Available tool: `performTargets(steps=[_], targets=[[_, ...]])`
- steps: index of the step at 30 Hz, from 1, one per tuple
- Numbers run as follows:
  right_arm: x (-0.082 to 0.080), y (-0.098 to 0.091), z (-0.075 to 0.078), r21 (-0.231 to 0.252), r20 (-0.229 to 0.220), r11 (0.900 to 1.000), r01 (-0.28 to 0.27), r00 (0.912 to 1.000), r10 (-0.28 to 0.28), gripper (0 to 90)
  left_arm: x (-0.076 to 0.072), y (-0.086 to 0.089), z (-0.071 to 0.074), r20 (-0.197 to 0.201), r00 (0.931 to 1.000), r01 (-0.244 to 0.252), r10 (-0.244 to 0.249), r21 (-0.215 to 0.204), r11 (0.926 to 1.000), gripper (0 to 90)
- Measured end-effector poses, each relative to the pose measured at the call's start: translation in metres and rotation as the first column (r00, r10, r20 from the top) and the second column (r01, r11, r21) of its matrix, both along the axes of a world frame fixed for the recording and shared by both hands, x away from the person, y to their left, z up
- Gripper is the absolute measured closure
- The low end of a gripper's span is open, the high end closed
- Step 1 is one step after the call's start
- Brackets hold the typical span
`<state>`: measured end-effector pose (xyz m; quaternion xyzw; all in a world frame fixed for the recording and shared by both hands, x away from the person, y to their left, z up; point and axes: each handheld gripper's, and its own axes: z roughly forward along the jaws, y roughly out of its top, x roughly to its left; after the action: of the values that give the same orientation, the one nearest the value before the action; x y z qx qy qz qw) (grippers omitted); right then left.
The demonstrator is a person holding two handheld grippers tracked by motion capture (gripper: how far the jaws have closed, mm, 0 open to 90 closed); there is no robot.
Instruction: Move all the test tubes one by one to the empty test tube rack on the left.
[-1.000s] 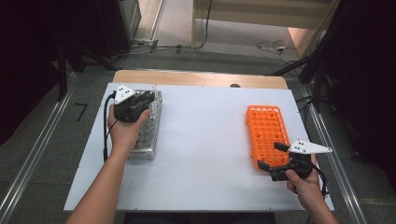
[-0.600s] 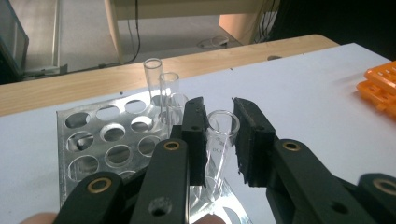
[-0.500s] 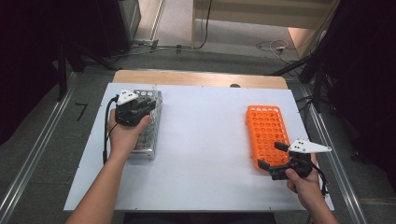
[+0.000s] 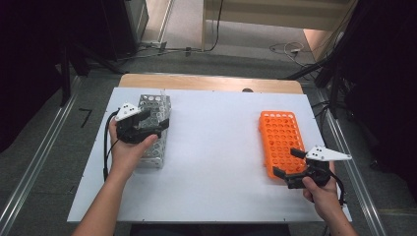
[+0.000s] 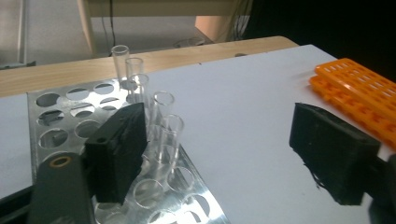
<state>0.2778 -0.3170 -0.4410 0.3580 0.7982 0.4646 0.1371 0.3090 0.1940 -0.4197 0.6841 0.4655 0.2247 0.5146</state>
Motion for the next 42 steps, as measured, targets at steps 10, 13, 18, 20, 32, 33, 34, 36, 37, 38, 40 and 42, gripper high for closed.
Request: performTargets(steps=[10,13,18,20,32,33,34,36,37,38,40,42], targets=[[0.001,0.000,0.000,-0.005,0.008,1.0000,0.007,0.9999,-0.007,0.0,-0.033,-0.004,0.001,0.014,0.9986,0.052,-0.052,-0.021,0.9984,3.5],[0.001,-0.001,0.000,-0.006,0.010,0.9999,0.009,0.9999,-0.009,0.0,-0.042,-0.005,0.000,0.020,0.9977,0.066,-0.065,-0.019,0.9977,0.3],[0.002,-0.003,0.000,-0.003,0.015,0.9999,0.012,0.9998,-0.012,0.0,-0.057,-0.005,-0.001,0.047,0.9951,0.089,-0.087,-0.036,0.9954,0.0],[0.002,-0.004,-0.001,-0.003,0.017,0.9999,0.015,0.9997,-0.014,0.0,-0.062,-0.006,-0.001,0.056,0.9938,0.098,-0.096,-0.035,0.9945,0.0],[0.002,-0.009,-0.004,-0.008,0.023,0.9996,0.027,0.9994,-0.027,0.0,-0.091,0.005,-0.016,0.099,0.9874,0.128,-0.124,-0.038,0.9911,0.0],[0.002,-0.009,-0.004,-0.012,0.027,0.9995,0.029,0.9992,-0.028,0.0,-0.093,0.006,-0.018,0.101,0.9876,0.125,-0.120,-0.045,0.9911,0.0],[0.002,-0.009,-0.005,-0.016,0.030,0.9994,0.031,0.9991,-0.030,0.0,-0.096,0.007,-0.020,0.101,0.9878,0.124,-0.119,-0.047,0.9912,0.0],[0.003,-0.011,-0.006,-0.018,0.037,0.9993,0.032,0.9988,-0.032,0.0,-0.100,0.008,-0.025,0.097,0.9888,0.117,-0.113,-0.031,0.9927,0.0],[0.003,-0.012,-0.006,-0.017,0.041,0.9992,0.037,0.9985,-0.036,0.0,-0.102,0.008,-0.027,0.094,0.9888,0.119,-0.116,-0.024,0.9927,0.0],[0.003,-0.014,-0.007,-0.016,0.050,0.9991,0.039,0.9980,-0.038,0.0,-0.104,0.009,-0.028,0.096,0.9883,0.121,-0.119,-0.022,0.9924,0.0],[0.003,-0.018,-0.007,-0.004,0.053,0.9991,0.042,0.9977,-0.042,0.0,-0.107,0.012,-0.029,0.103,0.9877,0.121,-0.118,-0.029,0.9922,0.0],[0.003,-0.023,-0.008,0.008,0.060,0.9985,0.053,0.9967,-0.054,0.0,-0.107,0.016,-0.027,0.115,0.9876,0.112,-0.107,-0.036,0.9930,0.0]])
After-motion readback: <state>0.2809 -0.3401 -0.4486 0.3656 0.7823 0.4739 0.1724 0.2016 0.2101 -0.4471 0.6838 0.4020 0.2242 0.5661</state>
